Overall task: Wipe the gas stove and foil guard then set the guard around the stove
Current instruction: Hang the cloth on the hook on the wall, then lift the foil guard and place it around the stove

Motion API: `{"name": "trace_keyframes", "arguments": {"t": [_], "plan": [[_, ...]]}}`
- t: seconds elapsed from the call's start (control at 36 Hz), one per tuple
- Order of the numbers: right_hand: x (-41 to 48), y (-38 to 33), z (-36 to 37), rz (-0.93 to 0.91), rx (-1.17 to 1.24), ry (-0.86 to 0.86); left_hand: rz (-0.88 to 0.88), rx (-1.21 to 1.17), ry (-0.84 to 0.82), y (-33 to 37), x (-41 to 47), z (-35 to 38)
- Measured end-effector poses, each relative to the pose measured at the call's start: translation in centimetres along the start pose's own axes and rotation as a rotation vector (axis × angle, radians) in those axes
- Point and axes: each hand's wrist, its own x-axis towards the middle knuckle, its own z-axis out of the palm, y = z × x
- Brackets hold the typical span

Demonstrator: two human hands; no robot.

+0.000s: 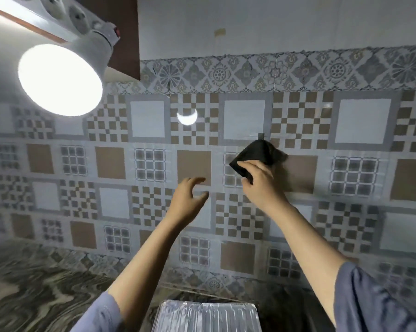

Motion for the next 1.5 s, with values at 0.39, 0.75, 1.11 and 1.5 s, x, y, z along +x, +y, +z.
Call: {"name": "trace_keyframes", "arguments": {"t": [0.39,0.75,1.11,1.5], "plan": [[-20.0,-4.0,19.1,-0.114,0.017,-0.824,-0.629,0.231,-0.239,-15.8,-26.9,-1.0],[-30.5,-4.5,28.7,-0.459,-0.131,-1.250,-0.764,0.318,-0.314,-19.8,-40.0,0.6],[-27.7,-5.6,30.4,-0.569,-0.257,-1.361,-0.837,0.129,-0.216,-19.4,-40.6,1.7],[-18.1,-12.7,22.8,-0.494,-0.158,-0.993,-0.551,0.184,-0.092,-16.1,-30.2,-9.2]]}}
